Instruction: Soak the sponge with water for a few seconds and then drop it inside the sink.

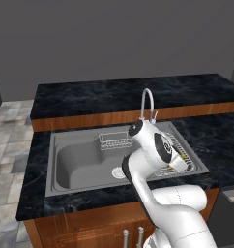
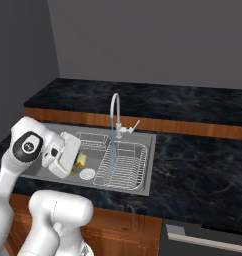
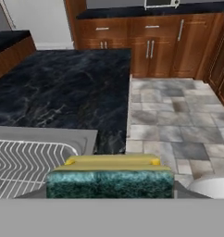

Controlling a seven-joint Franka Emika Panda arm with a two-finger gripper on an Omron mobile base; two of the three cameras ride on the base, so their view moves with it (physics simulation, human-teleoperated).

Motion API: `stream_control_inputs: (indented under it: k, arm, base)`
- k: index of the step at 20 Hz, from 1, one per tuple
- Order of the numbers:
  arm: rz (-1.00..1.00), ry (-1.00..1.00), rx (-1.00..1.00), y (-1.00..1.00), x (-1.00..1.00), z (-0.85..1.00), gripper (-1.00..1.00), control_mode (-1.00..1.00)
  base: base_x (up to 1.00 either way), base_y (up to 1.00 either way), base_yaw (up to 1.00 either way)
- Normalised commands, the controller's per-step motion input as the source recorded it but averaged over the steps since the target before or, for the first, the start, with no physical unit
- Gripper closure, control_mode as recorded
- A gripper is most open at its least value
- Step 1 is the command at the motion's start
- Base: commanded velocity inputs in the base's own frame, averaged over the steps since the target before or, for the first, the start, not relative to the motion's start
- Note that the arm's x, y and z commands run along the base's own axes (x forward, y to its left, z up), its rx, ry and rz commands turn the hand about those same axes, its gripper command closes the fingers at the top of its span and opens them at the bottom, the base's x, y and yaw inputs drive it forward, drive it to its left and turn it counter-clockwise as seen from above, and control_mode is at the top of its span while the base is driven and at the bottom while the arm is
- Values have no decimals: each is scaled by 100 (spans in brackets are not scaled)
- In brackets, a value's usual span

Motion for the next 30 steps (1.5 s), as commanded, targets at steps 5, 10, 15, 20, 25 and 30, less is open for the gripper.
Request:
stream_control_inputs:
  k: [5, 10, 15, 20, 25, 30]
  arm:
    - [0, 8, -14, 6, 33, 0, 100, -100]
    - [0, 4, -7, 0, 52, -2, 100, -100]
    - [0, 0, 0, 0, 36, -4, 100, -100]
    - [0, 0, -2, 0, 39, -1, 100, -100]
    - [0, 0, -3, 0, 43, -7, 100, -100]
    - [0, 0, -3, 0, 41, -19, 100, -100]
  base:
    - [0, 0, 0]
    - [0, 0, 0]
    - [0, 0, 0]
    - [0, 0, 0]
    - [0, 0, 0]
    - [0, 0, 0]
